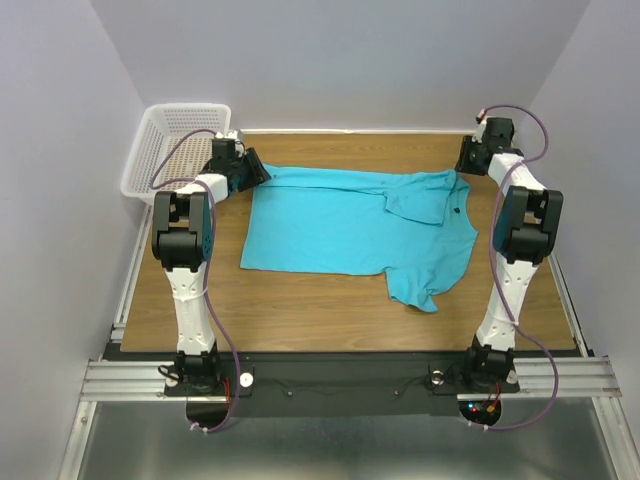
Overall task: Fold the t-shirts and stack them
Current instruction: Fold the tshirt
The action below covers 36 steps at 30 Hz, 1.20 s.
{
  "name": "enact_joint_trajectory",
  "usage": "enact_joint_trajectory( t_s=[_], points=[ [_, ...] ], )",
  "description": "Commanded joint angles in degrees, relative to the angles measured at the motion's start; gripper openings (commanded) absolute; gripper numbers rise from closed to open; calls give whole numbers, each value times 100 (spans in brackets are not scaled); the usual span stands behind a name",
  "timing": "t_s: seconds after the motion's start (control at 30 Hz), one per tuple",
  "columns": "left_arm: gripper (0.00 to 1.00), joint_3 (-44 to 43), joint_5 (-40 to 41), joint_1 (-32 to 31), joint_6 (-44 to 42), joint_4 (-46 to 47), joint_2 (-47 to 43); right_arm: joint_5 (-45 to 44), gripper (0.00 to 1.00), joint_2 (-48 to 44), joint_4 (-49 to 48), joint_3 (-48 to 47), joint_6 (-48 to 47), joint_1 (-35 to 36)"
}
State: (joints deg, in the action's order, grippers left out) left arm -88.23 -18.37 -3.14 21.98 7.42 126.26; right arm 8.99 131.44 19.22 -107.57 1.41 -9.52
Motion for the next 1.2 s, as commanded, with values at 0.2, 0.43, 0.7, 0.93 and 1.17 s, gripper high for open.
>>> enact_joint_trajectory(
  t_s=[0.2, 0.43, 0.7, 0.93, 1.17],
  points=[
    [58, -406, -413, 41, -88, 145, -444, 1304, 38, -1216, -305, 815, -1107, -68],
    [59, -380, -624, 32, -211, 146, -751, 2142, 22, -858, -200, 1036, -871, -76],
    [59, -73, -721, 32, -326, 233, -1155, 1623, 15, -461, -33, 834, -774, -76],
    [59, 279, -843, 32, -361, 418, -1594, 1421, 16, -487, 55, 1010, -1002, -68],
    [59, 605, -844, 32, -466, 620, -2263, 1965, 49, -1127, 73, 808, -1178, -76]
  ],
)
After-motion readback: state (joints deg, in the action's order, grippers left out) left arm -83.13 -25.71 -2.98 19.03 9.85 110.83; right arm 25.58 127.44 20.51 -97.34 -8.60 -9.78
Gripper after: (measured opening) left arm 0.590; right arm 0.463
